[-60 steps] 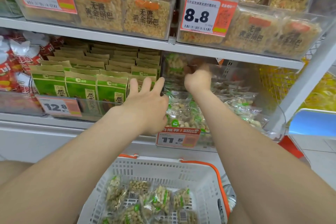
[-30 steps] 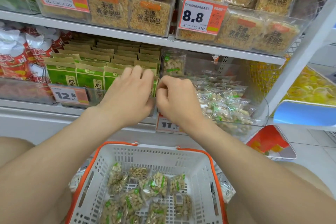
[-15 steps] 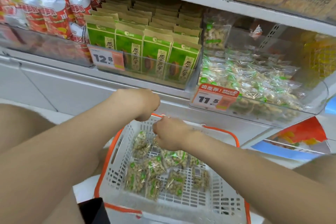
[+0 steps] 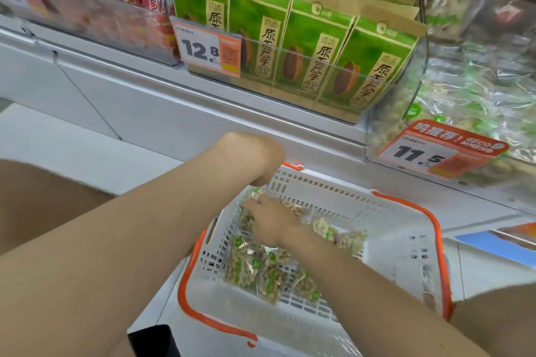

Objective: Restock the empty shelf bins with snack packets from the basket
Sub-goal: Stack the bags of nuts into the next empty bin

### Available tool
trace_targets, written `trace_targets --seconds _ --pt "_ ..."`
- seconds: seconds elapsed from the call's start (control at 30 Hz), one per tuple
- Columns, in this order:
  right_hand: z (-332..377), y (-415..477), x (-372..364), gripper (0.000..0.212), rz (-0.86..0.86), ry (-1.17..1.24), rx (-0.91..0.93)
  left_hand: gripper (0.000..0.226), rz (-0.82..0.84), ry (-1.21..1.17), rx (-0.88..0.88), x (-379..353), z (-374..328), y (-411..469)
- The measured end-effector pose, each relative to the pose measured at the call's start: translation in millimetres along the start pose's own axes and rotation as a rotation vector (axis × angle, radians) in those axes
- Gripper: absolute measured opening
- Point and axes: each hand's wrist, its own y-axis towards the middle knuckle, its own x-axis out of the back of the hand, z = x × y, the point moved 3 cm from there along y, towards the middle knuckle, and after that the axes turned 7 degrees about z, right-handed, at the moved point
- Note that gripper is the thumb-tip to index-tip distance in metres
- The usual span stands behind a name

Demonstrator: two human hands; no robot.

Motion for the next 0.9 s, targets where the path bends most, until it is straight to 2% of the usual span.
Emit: trace_targets --seconds 0.07,0.1,0.2,0.27,0.37,0.47,0.63,0.8,0.9 --pt "2 9 -15 0.073 0.018 -0.019 -0.043 0.050 0.008 -0.009 0.006 -4 4 4" --pt "1 15 -20 0.070 0.021 -0.019 -0.073 0.050 0.015 -0.012 0.008 -5 5 6" --pt "-3 25 -22 0.031 -0.058 0.020 -0.109 0.051 0.031 -0.005 0.015 -6 7 12" --pt "-7 25 -16 0.020 -0.149 0.036 -0.114 0.052 0.047 0.007 0.015 -7 7 16" --pt "-18 17 -4 0.031 -0.208 0.016 -0.128 0.051 0.061 0.035 0.021 -6 4 18" --pt "-34 6 8 0.019 -0.248 0.036 -0.132 0.053 0.070 0.054 0.025 -4 2 16" --pt "-32 -35 42 0.028 -0.426 0.093 0.057 0.056 0.104 0.043 0.047 2 2 4" --pt "-15 -98 65 0.012 -0.797 -0.019 0.336 0.096 0.138 -0.064 -0.035 4 2 -9" --pt "-4 -135 77 0.010 -0.992 -0.097 0.415 0.081 0.040 -0.162 -0.138 9 -1 -16"
